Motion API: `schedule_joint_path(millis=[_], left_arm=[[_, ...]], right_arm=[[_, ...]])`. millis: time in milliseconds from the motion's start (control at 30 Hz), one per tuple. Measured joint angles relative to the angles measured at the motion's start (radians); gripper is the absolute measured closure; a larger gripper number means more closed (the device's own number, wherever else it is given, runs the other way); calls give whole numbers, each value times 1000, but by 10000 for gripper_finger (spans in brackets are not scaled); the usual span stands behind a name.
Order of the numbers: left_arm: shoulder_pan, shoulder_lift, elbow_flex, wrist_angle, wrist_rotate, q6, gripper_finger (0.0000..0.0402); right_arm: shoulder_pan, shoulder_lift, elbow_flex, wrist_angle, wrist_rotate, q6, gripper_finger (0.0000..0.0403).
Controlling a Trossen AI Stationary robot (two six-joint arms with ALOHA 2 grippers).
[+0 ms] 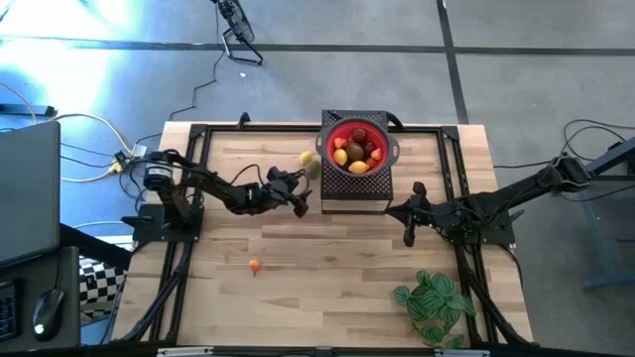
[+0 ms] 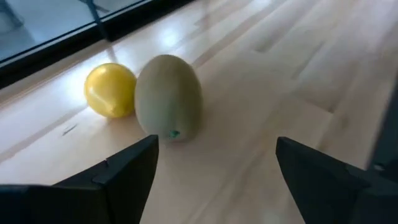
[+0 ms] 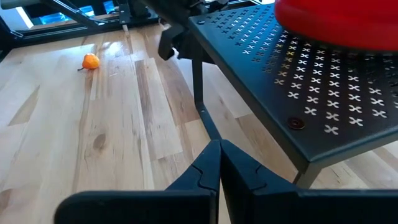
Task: Pick & Place Fruit
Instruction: Put the brown kiwi into the red strainer bowl on the shelf
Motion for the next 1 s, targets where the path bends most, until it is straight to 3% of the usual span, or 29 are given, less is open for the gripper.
schedule_joint_path(millis=[367, 467, 1000], left_arm=[[1, 120, 119, 9, -56, 84, 82], [1, 125, 134, 3, -96, 86, 82], [0, 123, 134, 24, -105, 119, 82]], right_arm=[[0, 0, 0, 0, 0, 0, 401], [0, 0, 0, 0, 0, 3, 401], [0, 0, 0, 0, 0, 1, 401]])
